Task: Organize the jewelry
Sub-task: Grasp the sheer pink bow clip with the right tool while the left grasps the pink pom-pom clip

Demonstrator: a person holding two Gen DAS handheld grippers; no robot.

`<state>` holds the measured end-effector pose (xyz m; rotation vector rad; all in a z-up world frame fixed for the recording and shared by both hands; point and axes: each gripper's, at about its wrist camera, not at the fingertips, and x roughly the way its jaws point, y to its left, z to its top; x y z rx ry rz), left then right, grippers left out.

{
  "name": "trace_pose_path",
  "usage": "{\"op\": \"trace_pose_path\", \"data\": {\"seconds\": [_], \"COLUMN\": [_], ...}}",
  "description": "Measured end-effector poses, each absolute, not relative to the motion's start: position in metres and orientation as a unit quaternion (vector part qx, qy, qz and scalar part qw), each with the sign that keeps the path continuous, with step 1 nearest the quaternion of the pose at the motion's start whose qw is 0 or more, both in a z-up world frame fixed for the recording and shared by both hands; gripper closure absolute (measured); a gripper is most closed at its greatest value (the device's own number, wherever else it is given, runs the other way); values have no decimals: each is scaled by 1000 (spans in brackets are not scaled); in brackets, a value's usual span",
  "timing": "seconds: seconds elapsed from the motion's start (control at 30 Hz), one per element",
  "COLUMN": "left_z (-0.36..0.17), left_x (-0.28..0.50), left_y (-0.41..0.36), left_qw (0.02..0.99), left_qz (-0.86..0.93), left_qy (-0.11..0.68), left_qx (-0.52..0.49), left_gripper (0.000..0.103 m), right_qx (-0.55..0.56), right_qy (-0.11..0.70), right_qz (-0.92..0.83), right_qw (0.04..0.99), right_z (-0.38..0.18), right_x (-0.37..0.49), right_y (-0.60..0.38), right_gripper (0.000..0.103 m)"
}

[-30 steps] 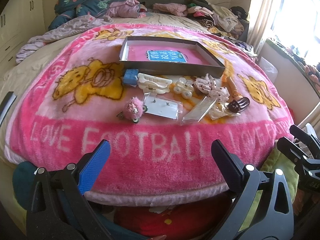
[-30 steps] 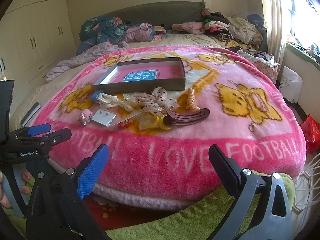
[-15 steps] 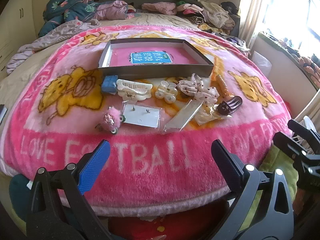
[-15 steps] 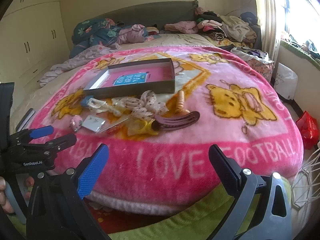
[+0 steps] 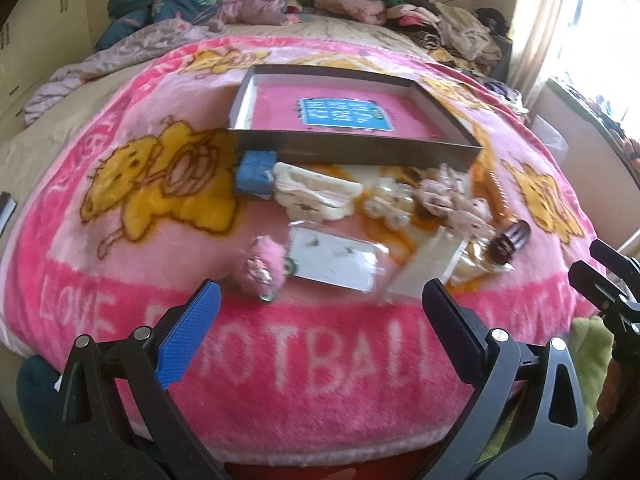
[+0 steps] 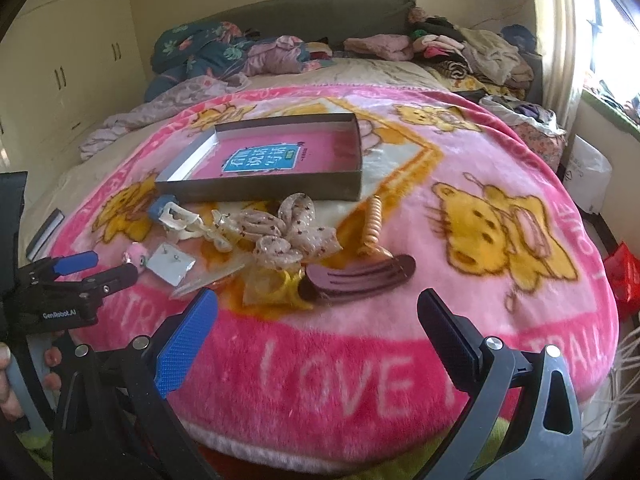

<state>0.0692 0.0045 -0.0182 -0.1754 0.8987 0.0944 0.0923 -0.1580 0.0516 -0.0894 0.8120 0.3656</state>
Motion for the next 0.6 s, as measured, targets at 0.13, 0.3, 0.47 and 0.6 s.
{"op": "trace_pose_path", "data": {"seconds": [0.13,0.3,0.47,0.6], "left_z": [-24,-31,-43,-53], "left_x": [74,78,82,85], "left_y": [20,39,55,59], "left_qw": [892,887,878,873], "left_qz": [60,67,56,41], "left_qy": [439,444,458,466], "left_qx": [-92,-105,-129,-139], "left_gripper": [8,8,8,10], "right_qx": [-48,-55,-65,-71], "right_qy": [395,397,403,413], "right_qz": [187,199,209,213], "right_qw": [898,894,889,883], "right_z": [50,46,39,29], "right_x": [112,131,147,161], "right_y": [-147,-131,-120,-113], "right_gripper": [4,4,4,4]}}
